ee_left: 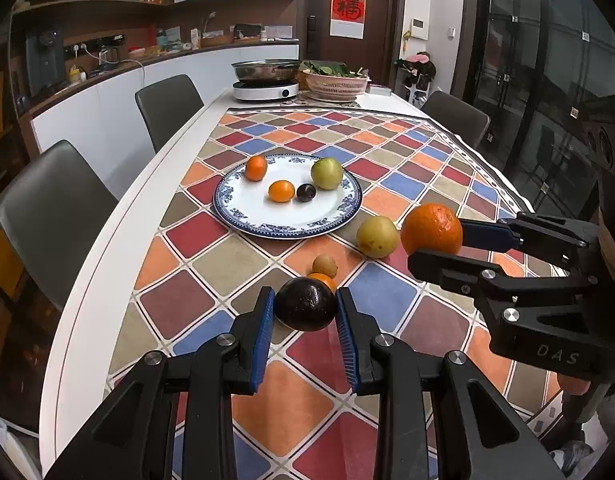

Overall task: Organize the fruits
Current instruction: 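Lift the plum and mandarin and carry them toward the plate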

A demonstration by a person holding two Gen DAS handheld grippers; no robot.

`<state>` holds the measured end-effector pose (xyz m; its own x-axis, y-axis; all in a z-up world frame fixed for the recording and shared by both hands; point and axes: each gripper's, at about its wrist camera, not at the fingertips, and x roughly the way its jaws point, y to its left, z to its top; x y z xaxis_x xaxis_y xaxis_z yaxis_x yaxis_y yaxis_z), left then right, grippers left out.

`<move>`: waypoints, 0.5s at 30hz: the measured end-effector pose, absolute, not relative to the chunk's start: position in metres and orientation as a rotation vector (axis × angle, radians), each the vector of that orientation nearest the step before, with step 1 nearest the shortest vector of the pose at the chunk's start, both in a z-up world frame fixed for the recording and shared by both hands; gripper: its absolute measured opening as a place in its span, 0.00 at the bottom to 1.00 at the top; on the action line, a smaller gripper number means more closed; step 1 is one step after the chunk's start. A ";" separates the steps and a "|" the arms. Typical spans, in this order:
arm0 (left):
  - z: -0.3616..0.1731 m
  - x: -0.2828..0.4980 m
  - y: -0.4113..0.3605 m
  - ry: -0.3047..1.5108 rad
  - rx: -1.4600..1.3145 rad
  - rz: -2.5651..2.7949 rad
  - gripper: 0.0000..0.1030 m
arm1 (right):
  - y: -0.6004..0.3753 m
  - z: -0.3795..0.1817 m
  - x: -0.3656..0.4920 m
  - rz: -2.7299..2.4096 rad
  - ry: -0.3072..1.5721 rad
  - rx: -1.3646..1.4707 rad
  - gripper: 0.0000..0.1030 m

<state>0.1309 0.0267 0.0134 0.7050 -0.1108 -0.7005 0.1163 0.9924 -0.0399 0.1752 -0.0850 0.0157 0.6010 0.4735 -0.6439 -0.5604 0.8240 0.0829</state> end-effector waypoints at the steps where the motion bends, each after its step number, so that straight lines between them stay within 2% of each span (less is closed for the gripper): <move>1: 0.013 0.133 0.028 0.781 0.004 -0.126 0.30 | -0.085 0.016 0.175 0.604 0.705 -0.132 0.41; 15: 0.014 0.164 0.045 0.769 -0.001 -0.115 0.30 | -0.072 0.021 0.201 0.573 0.711 -0.122 0.41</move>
